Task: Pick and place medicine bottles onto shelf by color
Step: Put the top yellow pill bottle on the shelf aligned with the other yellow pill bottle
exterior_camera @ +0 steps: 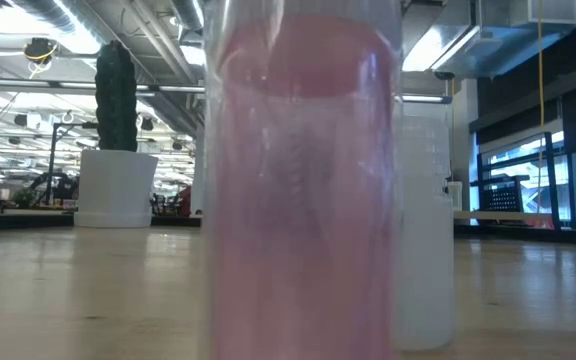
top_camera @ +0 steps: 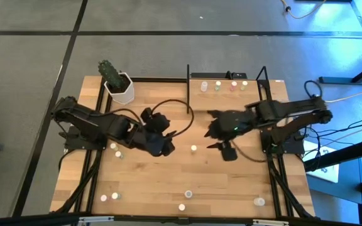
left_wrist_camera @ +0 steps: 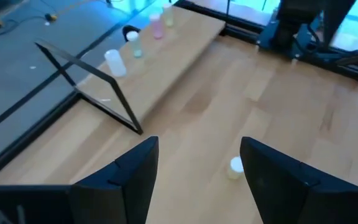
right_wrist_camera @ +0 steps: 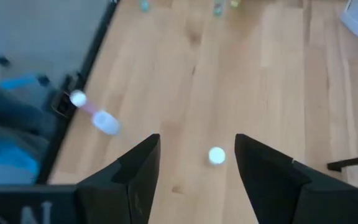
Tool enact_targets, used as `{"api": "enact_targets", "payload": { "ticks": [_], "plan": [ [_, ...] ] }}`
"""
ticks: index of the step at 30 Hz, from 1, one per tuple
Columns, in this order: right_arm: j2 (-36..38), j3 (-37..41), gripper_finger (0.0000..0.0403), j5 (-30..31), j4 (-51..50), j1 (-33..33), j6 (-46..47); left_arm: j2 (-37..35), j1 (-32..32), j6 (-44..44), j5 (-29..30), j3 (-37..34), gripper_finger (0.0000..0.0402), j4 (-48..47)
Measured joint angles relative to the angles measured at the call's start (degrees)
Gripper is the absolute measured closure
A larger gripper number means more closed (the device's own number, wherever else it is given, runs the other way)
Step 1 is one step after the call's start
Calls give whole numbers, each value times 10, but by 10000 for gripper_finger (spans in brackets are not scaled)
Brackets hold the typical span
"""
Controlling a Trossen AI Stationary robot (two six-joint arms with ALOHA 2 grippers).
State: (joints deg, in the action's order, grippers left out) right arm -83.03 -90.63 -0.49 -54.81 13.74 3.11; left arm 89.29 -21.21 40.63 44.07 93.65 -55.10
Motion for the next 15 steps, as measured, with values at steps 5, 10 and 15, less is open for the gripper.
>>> {"api": "enact_targets", "payload": {
  "ticks": [5,10,15],
  "plan": [
    [-71,0,194,15,1,-4,-25,0,-18,13,23,0,182,0],
    [-146,0,194,19,-3,-11,-55,0,-29,27,25,0,182,0],
    [-206,0,194,19,-5,-16,-81,-2,-44,33,41,0,182,2]
  ]
}}
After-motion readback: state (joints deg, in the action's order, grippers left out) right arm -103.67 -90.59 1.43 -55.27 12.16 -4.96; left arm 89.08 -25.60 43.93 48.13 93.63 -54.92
